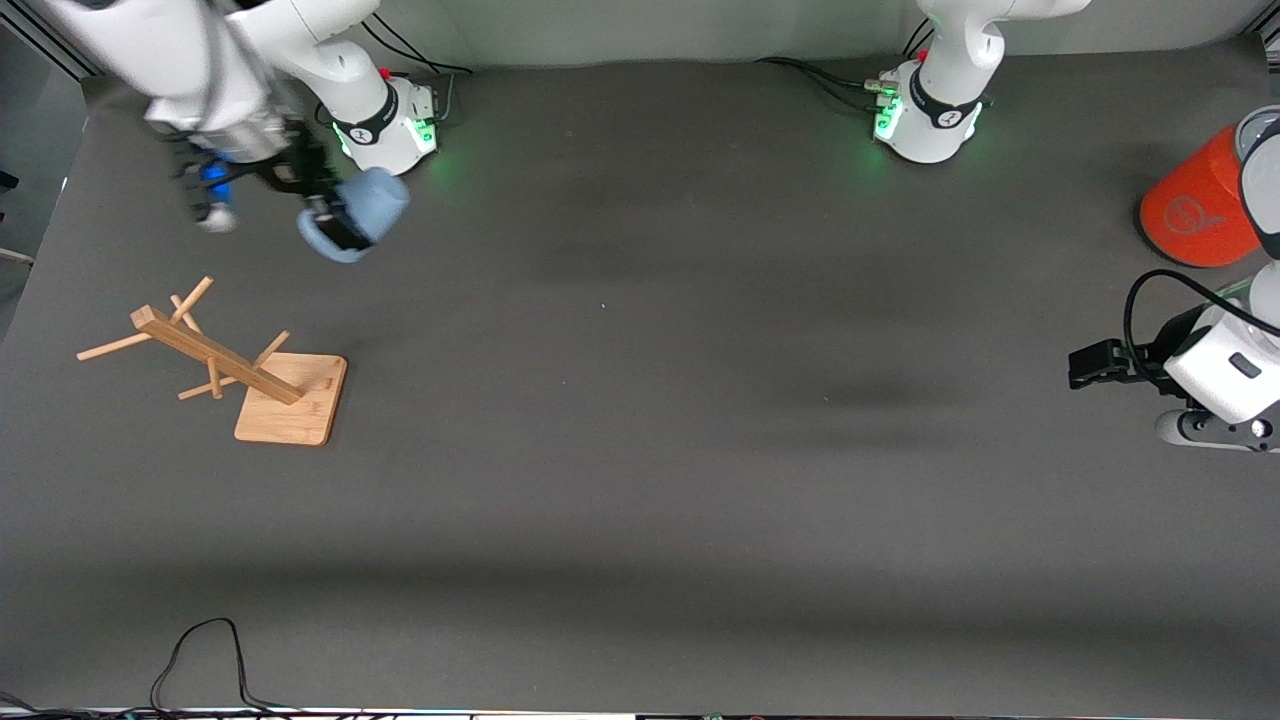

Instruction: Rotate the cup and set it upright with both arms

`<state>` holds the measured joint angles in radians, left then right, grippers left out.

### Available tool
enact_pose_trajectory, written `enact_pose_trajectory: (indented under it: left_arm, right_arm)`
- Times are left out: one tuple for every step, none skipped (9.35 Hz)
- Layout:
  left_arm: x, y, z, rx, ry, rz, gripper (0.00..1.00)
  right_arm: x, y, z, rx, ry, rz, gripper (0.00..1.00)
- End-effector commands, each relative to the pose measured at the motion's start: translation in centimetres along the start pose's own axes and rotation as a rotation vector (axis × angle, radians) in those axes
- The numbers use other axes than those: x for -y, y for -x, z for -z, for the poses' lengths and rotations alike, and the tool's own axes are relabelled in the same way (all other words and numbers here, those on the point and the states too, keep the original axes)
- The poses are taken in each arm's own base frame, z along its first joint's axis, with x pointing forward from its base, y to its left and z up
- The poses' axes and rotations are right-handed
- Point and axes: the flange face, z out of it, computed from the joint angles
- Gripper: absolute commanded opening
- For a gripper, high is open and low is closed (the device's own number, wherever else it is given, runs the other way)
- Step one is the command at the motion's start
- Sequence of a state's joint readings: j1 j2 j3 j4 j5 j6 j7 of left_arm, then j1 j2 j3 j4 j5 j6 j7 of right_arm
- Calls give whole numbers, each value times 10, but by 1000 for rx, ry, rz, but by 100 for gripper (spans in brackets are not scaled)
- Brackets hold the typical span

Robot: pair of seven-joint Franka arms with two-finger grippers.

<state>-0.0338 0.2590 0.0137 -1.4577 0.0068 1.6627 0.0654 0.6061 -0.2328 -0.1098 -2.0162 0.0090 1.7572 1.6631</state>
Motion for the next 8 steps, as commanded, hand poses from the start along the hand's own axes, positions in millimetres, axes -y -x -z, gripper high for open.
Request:
enact_pose_trajectory:
  left_arm:
    - [1,0,3,-1,12,-15,100]
    - [1,0,3,0,12,-15,100]
    - [1,0,3,0,12,-15,100]
    - [1,0,3,0,12,-15,100]
    - [0,0,3,0,12,-16,100]
    - [0,0,3,0,12,-16,100]
    - [-1,0,3,0,12,-18,100]
    - [-1,0,3,0,12,-18,100]
  right_arm:
    - [69,75,-15,-27,17,-119,45]
    - [90,111,-27,-42,16,-177,43]
    - [106,152,-41,-58,13,-222,43]
    - [118,191,-61,-76,14,-260,43]
    - [129,226,-82,-93,11,-304,43]
    - [139,254,-104,-107,7,-346,42]
    - [146,273,-130,-126,15,-377,42]
    - [148,299,-154,-138,10,-390,41]
